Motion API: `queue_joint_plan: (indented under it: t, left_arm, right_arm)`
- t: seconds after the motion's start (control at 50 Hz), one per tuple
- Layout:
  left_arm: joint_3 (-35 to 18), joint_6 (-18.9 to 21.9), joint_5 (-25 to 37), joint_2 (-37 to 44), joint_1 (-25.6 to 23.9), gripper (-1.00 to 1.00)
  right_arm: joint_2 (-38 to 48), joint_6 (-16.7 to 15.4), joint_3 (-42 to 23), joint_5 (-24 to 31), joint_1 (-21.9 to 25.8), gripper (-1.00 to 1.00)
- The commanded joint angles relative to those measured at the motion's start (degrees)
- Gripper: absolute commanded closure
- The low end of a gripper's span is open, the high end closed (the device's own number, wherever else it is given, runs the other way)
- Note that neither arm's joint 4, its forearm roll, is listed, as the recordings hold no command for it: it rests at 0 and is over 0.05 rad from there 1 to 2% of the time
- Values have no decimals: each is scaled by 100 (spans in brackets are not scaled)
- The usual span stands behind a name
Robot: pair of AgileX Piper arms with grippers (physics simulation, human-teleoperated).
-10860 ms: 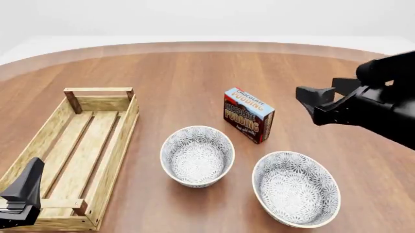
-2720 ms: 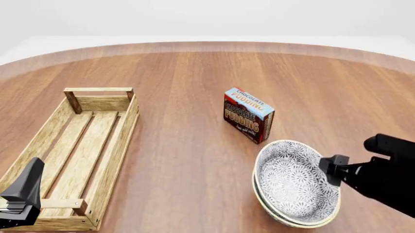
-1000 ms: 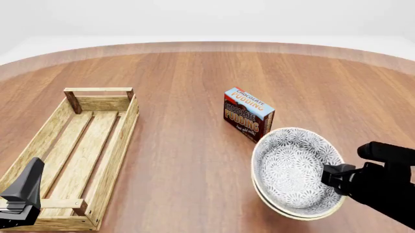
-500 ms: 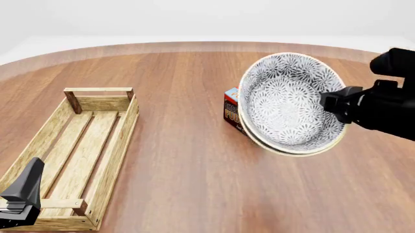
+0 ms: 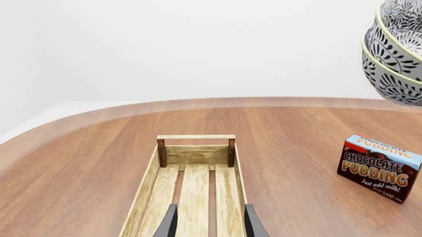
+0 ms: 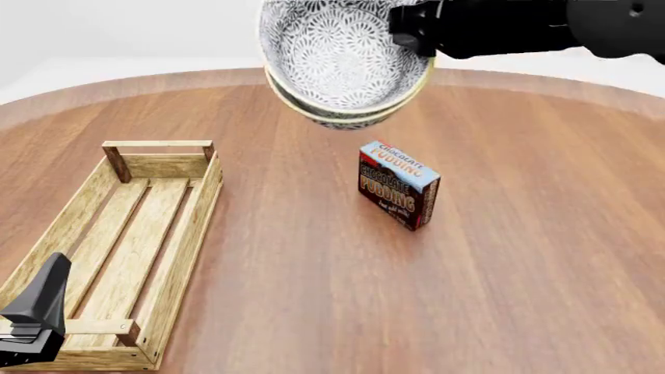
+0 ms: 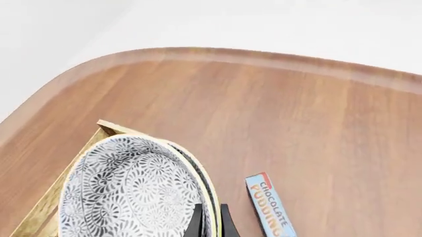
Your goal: Stack the left bowl on the right bowl and place them in the tray.
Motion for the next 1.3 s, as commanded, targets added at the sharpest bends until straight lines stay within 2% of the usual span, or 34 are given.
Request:
queue_joint_plan:
  t: [0.02,0.08,0.2,0.26,0.46,0.54,0.6,0.76,0.86,1.3]
  left_arm:
    - [0,0,0,0,0,-100]
    - [0,0,0,0,0,-100]
    - [0,0,0,0,0,-100]
    - [0,0,0,0,0,-100]
    - [0,0,0,0,0,-100]
    - [0,0,0,0,0,-100]
    - [0,0,0,0,0,-100]
    - [0,0,0,0,0,-100]
    - [0,0,0,0,0,-100]
    - [0,0,0,0,0,-100]
  right_arm:
    - [1344,2,-2039,383,635,100]
    - [1686,27,-2523,505,674,100]
    - [2081,159,-2942,541,846,100]
    - [2327,95,-3189,617,875,100]
    - [2956,187,-3176,302,1022,100]
    - [3103,219,-3183,155,1300,100]
    - [3272,160,-3431,319,1440,100]
    - [3706,272,-4429,678,1622,100]
    - [3869,341,-4800,776,1737,100]
    - [4921,450,-5548,631,1888,100]
